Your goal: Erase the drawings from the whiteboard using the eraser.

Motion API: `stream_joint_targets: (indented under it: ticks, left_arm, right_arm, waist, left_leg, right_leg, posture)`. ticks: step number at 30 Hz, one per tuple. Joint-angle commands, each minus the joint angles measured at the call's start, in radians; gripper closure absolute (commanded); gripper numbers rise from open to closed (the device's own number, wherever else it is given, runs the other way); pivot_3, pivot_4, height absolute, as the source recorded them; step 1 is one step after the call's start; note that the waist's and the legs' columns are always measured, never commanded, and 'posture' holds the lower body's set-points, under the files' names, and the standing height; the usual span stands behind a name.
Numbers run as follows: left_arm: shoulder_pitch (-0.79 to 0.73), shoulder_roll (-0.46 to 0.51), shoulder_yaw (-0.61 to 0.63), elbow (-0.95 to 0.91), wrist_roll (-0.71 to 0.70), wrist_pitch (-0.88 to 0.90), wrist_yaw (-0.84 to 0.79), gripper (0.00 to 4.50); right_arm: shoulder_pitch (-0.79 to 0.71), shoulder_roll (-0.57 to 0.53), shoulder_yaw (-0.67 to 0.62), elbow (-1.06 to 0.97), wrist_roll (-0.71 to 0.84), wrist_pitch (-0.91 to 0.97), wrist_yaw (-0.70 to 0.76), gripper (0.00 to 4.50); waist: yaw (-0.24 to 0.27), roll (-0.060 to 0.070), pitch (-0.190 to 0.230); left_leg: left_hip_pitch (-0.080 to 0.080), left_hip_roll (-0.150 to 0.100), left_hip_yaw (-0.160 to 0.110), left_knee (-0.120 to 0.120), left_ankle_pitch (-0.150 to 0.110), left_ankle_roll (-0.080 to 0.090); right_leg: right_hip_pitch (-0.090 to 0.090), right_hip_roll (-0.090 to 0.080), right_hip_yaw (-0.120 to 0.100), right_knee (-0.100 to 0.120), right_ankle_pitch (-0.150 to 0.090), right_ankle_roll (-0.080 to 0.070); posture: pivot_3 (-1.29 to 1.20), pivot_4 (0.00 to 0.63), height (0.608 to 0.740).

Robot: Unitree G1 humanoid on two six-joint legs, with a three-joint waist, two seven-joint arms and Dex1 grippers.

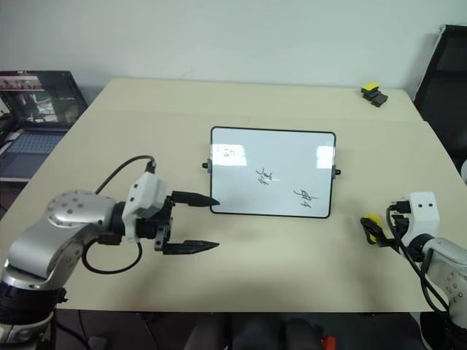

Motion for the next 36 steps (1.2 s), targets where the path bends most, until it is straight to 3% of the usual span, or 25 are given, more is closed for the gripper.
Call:
stream_joint_targets:
  ticks: [1,36]
  left_arm:
    - [-0.002,0.007,0.010,-0.037,-0.005,-0.007,0.005,0.00]
    - [0.011,0.010,0.018,-0.049,0.000,-0.010,0.028,0.00]
  right_arm:
    - [-0.004,0.004,0.023,0.010,-0.019,-0.021,0.009,0.02]
    - [-0.072,0.013,0.083,0.169,-0.105,-0.137,0.073,0.02]
  waist:
    - [0.000,0.000,0.000]
    - [0.000,0.001,0.000]
  left_leg:
    - [0.000,0.000,0.000,0.000,0.000,0.000]
    - [0.000,0.000,0.000,0.000,0.000,0.000]
  right_leg:
    - [0.000,0.000,0.000,0.000,0.000,0.000]
    - [0.000,0.000,0.000,0.000,0.000,0.000]
  posture:
    - [0.00,0.150,0.740]
    - [0.00,0.150,0.740]
